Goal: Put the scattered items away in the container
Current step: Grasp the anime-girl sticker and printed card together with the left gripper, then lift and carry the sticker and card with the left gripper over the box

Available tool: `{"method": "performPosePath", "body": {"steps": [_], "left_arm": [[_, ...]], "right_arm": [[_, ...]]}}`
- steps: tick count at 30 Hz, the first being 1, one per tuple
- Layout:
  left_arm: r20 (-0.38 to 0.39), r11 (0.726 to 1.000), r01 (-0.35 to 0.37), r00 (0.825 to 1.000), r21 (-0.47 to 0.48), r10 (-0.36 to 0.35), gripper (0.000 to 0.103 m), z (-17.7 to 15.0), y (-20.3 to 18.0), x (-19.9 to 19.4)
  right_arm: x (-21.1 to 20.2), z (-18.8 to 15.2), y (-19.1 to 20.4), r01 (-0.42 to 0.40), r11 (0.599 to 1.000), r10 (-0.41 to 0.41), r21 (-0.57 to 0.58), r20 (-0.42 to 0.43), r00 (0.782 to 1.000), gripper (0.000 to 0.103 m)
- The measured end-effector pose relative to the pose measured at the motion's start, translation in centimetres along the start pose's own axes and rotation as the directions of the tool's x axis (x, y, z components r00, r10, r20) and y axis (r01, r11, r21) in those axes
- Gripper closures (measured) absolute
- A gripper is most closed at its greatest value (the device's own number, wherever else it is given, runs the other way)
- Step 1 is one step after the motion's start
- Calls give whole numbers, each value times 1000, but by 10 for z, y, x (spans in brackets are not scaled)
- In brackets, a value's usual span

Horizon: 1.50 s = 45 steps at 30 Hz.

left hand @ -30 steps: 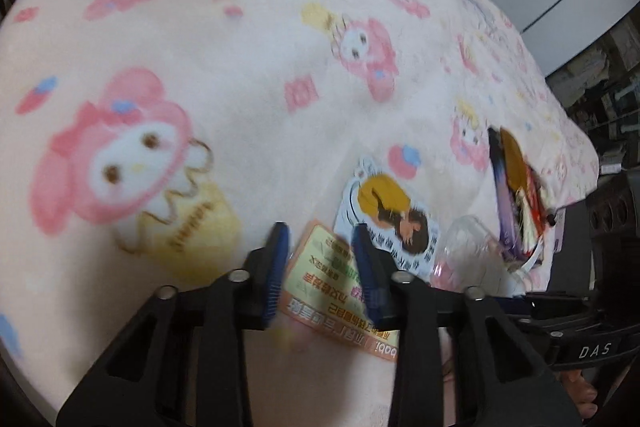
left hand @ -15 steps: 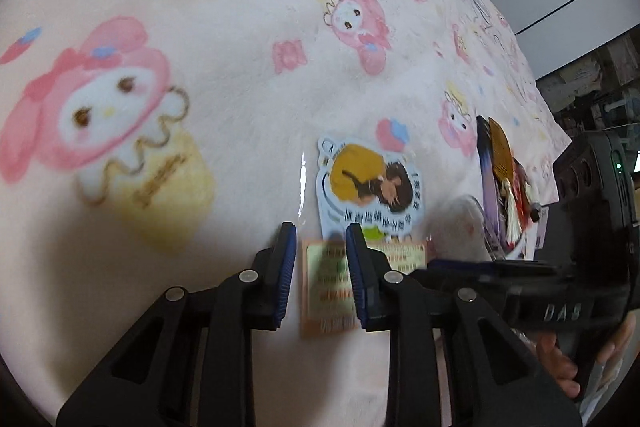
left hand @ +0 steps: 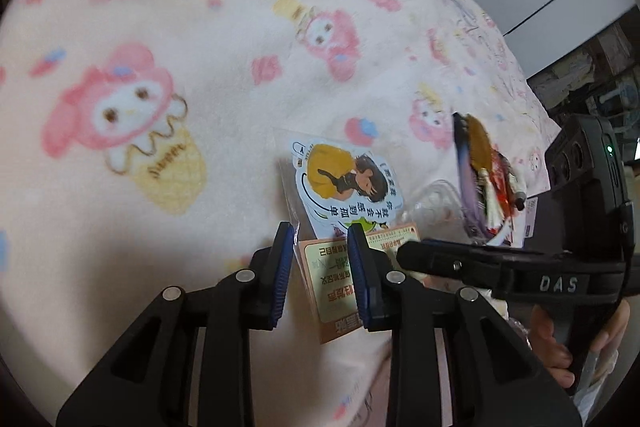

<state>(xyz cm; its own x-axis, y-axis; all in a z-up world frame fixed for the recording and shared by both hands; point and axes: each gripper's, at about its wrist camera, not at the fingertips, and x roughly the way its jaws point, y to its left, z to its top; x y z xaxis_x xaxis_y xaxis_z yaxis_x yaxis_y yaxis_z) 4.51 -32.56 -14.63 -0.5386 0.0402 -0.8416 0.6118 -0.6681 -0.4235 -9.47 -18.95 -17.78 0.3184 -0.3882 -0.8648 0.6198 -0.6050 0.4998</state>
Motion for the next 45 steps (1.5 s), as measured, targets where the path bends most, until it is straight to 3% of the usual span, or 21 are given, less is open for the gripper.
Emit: {"method": "performPosePath", "body": {"steps": [5, 12, 19, 24, 29, 32, 40, 45], "left_arm": [[51, 997, 54, 997, 63, -57, 76, -1, -32, -39], [46, 963, 155, 985, 219, -169, 76, -21, -115, -61], [-45, 882, 275, 959, 383, -279, 76, -53, -231, -41], [-124, 818, 342, 938, 463, -322, 76, -78, -310, -15], [-210, 778, 360, 933, 515, -293, 76, -105, -371, 31], [-233, 768, 332, 942, 548, -241, 76, -114, -393, 58], [-231, 779, 229, 966, 584, -111, 76, -100, -431, 122], [-232, 763, 156, 973, 627, -9, 76, -96, -437, 147]], "right_arm": [[-48, -26, 5, -42, 999, 41, 8, 124, 991, 62], [-142, -81, -31, -36, 999, 24, 32, 307, 952, 62], [-231, -151, -105, 0, 989, -71, 150, 464, 883, 62], [-279, -198, -172, -2, 969, -130, 247, 519, 845, 62], [-299, -231, -236, 21, 947, -196, 321, 526, 827, 62], [-296, -237, -270, 12, 933, -207, 360, 508, 836, 62], [-293, -188, -323, 73, 910, -271, 409, 451, 850, 62], [-269, -178, -349, -5, 903, -200, 429, 431, 880, 62]]}}
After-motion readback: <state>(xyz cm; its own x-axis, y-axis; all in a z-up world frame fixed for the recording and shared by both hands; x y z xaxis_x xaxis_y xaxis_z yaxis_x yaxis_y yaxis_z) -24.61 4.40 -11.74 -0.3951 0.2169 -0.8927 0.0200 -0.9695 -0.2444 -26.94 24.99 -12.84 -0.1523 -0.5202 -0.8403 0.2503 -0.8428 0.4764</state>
